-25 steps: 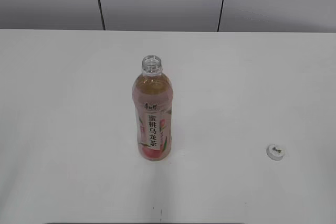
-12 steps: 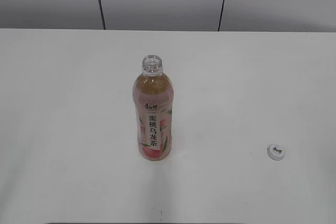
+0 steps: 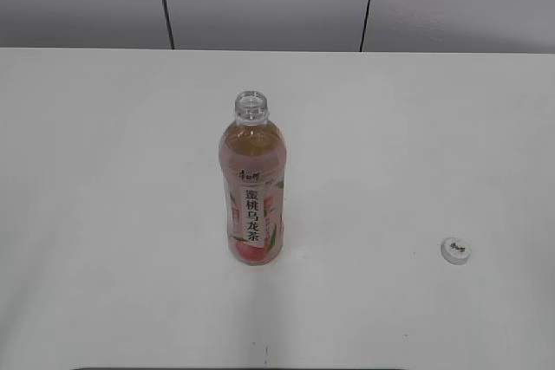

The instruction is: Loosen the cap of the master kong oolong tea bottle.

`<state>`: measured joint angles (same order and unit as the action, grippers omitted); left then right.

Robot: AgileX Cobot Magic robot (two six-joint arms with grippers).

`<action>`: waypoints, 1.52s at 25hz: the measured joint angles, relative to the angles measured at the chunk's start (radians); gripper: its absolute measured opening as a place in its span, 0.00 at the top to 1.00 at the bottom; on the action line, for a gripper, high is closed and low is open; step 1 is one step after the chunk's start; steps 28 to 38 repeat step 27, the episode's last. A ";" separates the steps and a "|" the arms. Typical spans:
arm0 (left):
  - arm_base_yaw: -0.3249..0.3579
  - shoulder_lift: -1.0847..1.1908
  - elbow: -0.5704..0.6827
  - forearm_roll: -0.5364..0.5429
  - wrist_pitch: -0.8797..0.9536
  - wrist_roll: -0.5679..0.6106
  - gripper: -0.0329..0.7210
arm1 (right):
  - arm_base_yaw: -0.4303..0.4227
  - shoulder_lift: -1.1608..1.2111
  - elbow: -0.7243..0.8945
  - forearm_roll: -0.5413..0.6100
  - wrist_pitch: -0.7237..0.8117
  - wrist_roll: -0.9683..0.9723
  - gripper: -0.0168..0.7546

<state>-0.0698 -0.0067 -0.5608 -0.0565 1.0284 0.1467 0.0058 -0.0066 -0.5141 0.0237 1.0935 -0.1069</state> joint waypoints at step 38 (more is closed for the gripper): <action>0.000 0.000 0.000 0.000 0.000 0.000 0.28 | 0.018 0.000 0.000 0.000 0.000 0.001 0.31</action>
